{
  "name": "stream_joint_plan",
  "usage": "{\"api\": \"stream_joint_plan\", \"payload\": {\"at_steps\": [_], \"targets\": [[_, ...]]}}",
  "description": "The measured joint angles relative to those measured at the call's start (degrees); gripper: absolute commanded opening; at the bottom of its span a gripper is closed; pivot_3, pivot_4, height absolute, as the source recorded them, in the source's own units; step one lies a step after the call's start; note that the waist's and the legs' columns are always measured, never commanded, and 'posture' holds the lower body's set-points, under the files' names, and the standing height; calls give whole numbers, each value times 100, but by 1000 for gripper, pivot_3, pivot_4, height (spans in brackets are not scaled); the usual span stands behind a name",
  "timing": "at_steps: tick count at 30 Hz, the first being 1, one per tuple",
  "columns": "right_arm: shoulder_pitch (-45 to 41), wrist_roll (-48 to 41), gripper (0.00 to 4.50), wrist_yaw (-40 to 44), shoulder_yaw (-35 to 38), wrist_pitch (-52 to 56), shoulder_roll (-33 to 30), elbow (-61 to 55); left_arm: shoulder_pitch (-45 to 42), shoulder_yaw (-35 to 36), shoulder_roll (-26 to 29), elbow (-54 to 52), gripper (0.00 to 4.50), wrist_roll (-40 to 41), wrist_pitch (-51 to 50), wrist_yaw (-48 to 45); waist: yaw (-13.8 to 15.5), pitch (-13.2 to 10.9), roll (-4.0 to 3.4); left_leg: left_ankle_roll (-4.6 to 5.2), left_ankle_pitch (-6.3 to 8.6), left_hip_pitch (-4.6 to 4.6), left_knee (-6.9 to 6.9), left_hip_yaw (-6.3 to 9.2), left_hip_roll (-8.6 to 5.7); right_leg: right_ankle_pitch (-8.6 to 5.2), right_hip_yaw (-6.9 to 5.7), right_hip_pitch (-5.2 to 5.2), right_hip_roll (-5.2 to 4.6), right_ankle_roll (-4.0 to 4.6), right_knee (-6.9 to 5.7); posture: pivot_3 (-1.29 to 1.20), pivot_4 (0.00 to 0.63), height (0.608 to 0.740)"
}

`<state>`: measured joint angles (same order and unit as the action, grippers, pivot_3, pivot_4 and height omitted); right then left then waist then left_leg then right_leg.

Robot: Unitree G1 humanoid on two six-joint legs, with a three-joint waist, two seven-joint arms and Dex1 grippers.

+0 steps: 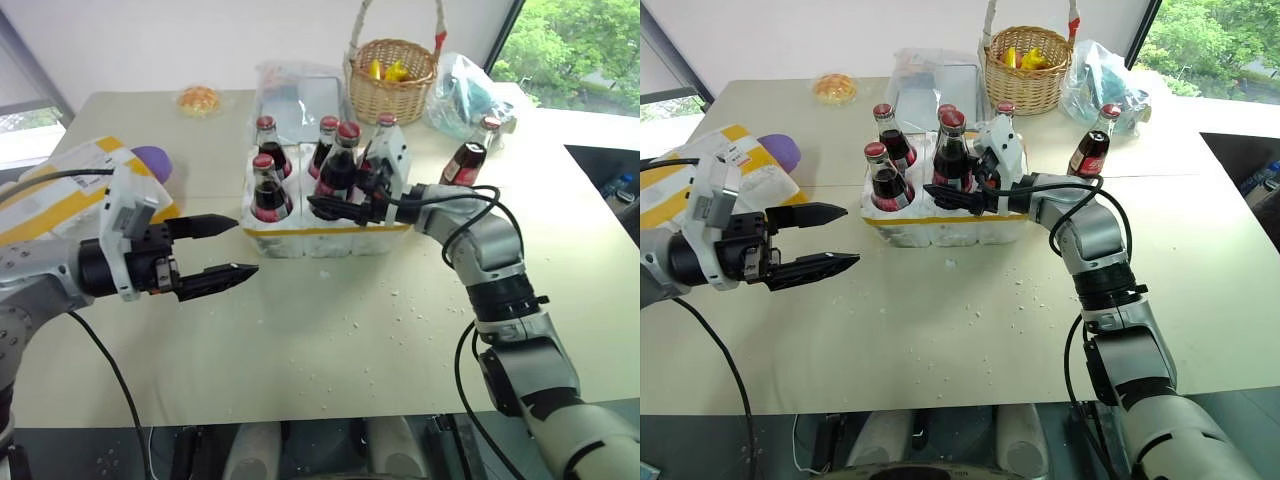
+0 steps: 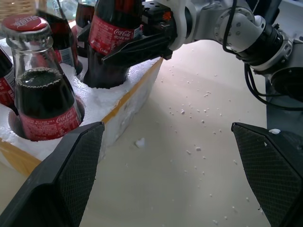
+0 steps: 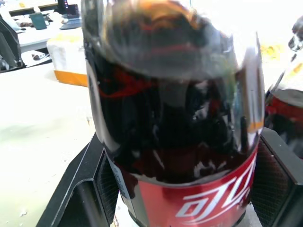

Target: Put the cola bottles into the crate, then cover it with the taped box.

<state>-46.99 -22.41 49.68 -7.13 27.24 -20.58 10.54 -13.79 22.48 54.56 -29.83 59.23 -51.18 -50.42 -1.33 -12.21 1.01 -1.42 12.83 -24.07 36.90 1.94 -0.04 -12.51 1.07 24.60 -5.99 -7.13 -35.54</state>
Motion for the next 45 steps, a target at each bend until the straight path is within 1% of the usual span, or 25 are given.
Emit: {"api": "stream_joint_plan", "payload": {"at_steps": [1,2,3,11,13,15,20,23,27,30,34,36,38,42,45], "targets": [[0,29,3879,-15,0,12,33,31,-2,-8,0,7,4500,-3,35,-6,-3,0,0,0,0,1,0,0,1,0,0,0,1,0,0,0,150,737],[-1,33,4127,-16,-9,37,62,55,-9,-20,0,9,4500,-6,52,-12,-3,0,0,0,0,1,0,0,2,0,0,0,2,0,-1,0,150,737],[-1,46,4484,-26,-28,91,106,101,-11,-31,0,13,4500,-9,73,-23,-3,0,0,0,0,2,0,0,2,0,0,0,2,0,-1,0,150,737],[0,192,4484,-142,-34,137,144,147,-8,-46,0,47,4500,-53,202,-69,13,1,1,-1,-1,1,2,0,2,2,1,-2,2,6,-1,0,150,737],[15,165,4484,-165,77,188,98,43,-7,-71,0,49,4500,-56,208,-77,22,1,1,-1,-1,1,3,0,2,2,1,-2,2,6,-1,0,150,737],[117,96,4484,-202,246,260,-88,-186,-8,-99,0,58,4500,-59,210,-84,49,1,1,-1,-1,0,3,0,2,2,0,-4,2,6,1,0,150,737],[910,-232,4484,-338,1037,840,-896,-1179,-64,-160,-1,179,4500,-103,231,-151,64,2,3,-1,-1,-2,4,1,1,-6,0,-6,2,21,5,0,150,737],[1677,-607,4484,-468,1687,1429,-1425,-1993,-190,-294,-2,285,4500,-149,299,-239,62,2,3,0,-1,-1,4,1,2,-8,0,-5,2,24,4,0,150,737],[2576,-1061,4484,-670,2400,2038,-1841,-3019,-413,-527,-4,482,4500,-276,355,-417,24,2,3,0,0,5,7,-2,3,-9,2,-7,2,26,1,0,150,737],[3042,-1106,4484,-973,2891,2165,-1974,-3373,-599,-734,-19,653,4500,-404,451,-558,34,4,6,0,0,6,14,-2,4,-7,2,-12,3,29,1,0,150,737],[3176,-880,4484,-1614,3205,2070,-1917,-3244,-901,-977,-91,864,4500,-543,539,-692,44,6,10,0,-1,5,17,-2,4,-6,2,-14,3,31,4,0,150,737],[3082,-767,4484,-1925,3233,1951,-1748,-3016,-973,-1040,-113,914,4500,-596,550,-715,29,6,10,0,-1,5,15,-2,4,-6,2,-13,4,31,4,0,150,737],[2957,-670,4484,-2177,3213,1744,-1501,-2711,-1036,-1072,-153,958,4500,-631,551,-751,23,6,10,1,-1,5,14,-2,6,-6,2,-13,6,31,3,0,150,737],[2577,-237,4484,-2579,2937,1094,-1161,-1798,-1114,-1111,-183,949,4500,-689,553,-771,23,6,9,1,-1,4,15,-2,6,-5,3,-13,6,31,4,0,150,737],[2273,-82,4484,-2697,2866,750,-1078,-1162,-1104,-1084,-186,909,4500,-673,532,-687,26,5,8,1,-1,4,14,-1,6,-5,3,-13,6,31,4,0,150,737]]}}
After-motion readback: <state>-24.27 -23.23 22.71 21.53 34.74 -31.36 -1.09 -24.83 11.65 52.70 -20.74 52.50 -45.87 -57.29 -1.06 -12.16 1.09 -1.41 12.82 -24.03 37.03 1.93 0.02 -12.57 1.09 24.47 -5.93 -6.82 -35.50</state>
